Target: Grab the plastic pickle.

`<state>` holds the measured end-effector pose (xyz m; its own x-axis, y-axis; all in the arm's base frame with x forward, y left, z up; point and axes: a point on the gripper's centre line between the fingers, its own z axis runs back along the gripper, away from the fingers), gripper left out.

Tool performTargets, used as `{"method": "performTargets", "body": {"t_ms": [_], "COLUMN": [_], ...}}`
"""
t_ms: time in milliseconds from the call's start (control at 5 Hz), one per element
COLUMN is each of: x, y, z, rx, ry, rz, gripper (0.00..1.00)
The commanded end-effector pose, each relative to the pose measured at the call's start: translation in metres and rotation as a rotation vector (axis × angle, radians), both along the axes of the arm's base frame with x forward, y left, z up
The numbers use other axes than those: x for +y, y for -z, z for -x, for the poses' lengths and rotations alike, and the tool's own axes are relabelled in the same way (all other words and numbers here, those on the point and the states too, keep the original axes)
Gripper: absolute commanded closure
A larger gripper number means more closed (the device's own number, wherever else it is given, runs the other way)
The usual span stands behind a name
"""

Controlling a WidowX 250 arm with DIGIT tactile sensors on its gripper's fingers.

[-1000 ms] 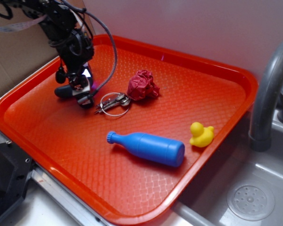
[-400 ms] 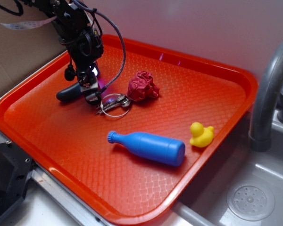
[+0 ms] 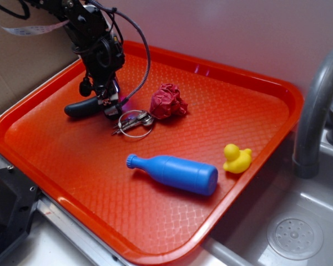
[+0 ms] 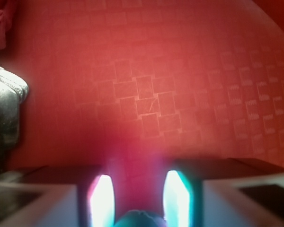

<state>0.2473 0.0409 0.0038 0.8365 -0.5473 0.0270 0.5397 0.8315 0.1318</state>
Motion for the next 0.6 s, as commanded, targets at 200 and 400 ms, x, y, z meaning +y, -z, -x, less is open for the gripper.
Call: {"method": "performTargets", "body": {"t_ms": [200, 400], "x": [0.017, 0.031], "y": [-0.018, -0.047], "z": [-0.001, -0.003], "rx": [0.001, -0.039], "ry": [-0.231, -0.31], "rz": [0.106, 0.209], "gripper": [0.0, 0.0]}}
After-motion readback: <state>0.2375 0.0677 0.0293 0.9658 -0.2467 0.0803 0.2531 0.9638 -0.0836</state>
